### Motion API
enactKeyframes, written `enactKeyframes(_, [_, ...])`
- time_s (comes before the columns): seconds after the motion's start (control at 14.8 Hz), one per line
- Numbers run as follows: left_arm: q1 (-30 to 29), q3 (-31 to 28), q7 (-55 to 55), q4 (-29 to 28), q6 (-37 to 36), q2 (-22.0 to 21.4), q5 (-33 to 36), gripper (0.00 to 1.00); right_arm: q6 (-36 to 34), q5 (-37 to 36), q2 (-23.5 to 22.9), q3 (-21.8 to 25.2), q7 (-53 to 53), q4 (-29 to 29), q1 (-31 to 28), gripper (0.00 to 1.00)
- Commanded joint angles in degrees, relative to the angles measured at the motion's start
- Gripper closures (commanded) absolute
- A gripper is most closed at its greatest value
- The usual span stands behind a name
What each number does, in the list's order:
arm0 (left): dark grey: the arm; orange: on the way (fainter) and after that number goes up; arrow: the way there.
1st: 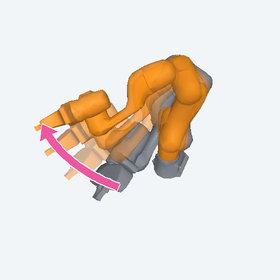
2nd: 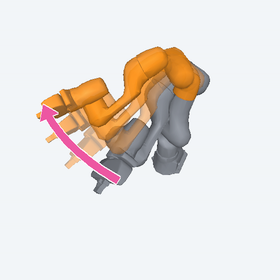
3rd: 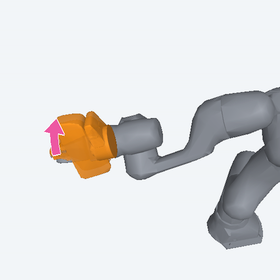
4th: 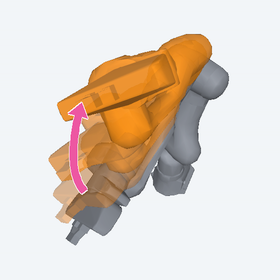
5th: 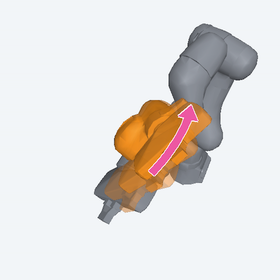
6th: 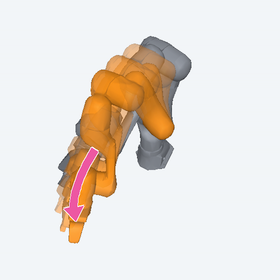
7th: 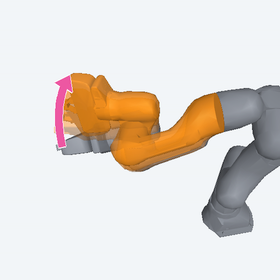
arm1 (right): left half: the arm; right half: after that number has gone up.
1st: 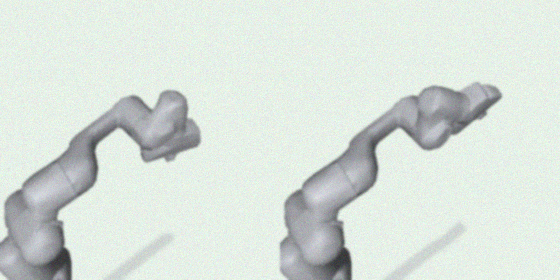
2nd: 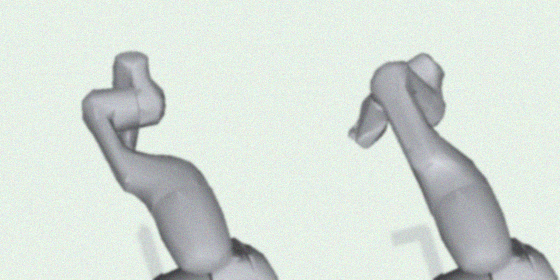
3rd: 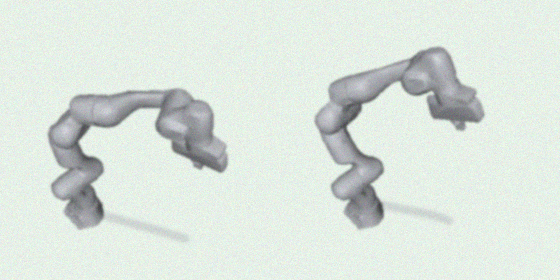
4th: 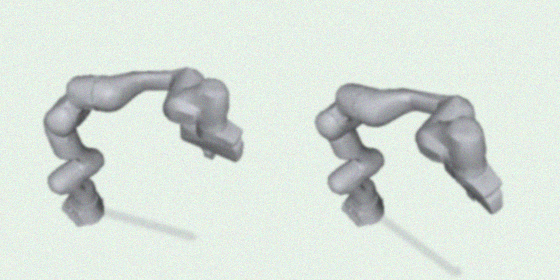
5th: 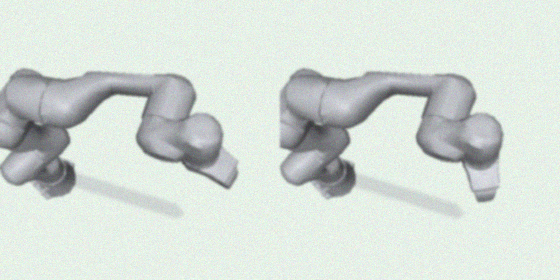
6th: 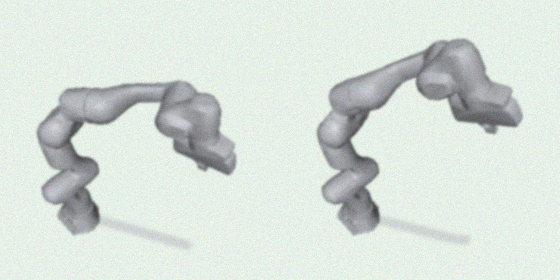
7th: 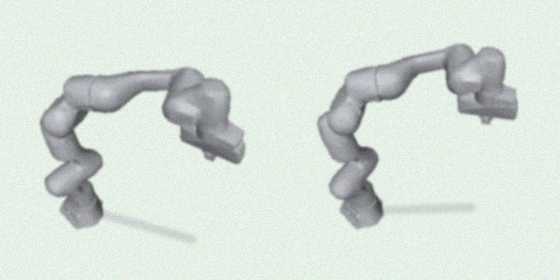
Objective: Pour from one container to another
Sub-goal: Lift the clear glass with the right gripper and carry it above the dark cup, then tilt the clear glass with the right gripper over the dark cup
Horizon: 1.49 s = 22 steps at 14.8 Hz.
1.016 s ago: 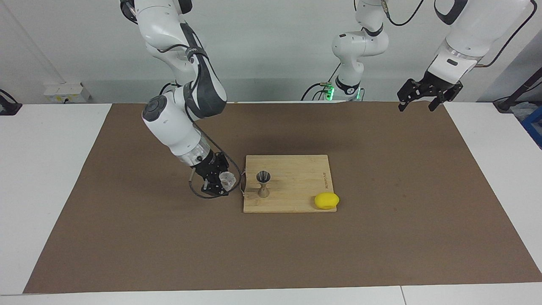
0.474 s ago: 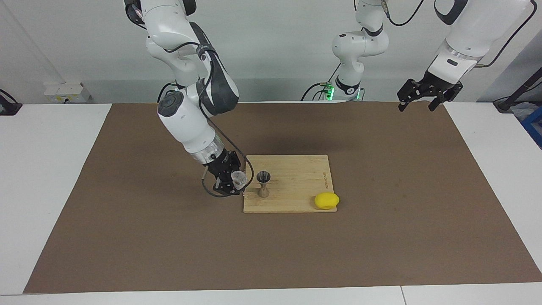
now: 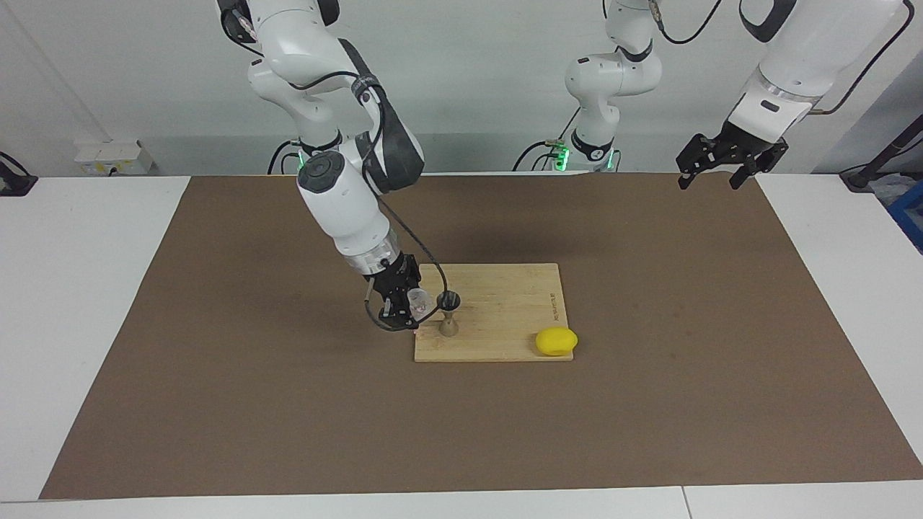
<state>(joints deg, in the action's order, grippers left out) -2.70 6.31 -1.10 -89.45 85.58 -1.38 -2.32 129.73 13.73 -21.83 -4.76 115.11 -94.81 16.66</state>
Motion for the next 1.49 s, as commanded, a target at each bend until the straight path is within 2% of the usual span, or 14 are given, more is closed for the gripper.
enactKeyframes(0.0, [-0.6,0.4,0.5,-0.5,-0.7,-0.8,0.7,0.0,1.1,-4.1,-0.9,0.1,4.1,1.5,0.9,0.94])
enactKeyframes(1.42, [-0.6,0.4,0.5,-0.6,-0.7,-0.8,0.7,0.0,1.4,-22.2,-0.6,0.1,7.4,1.0,5.8,0.94])
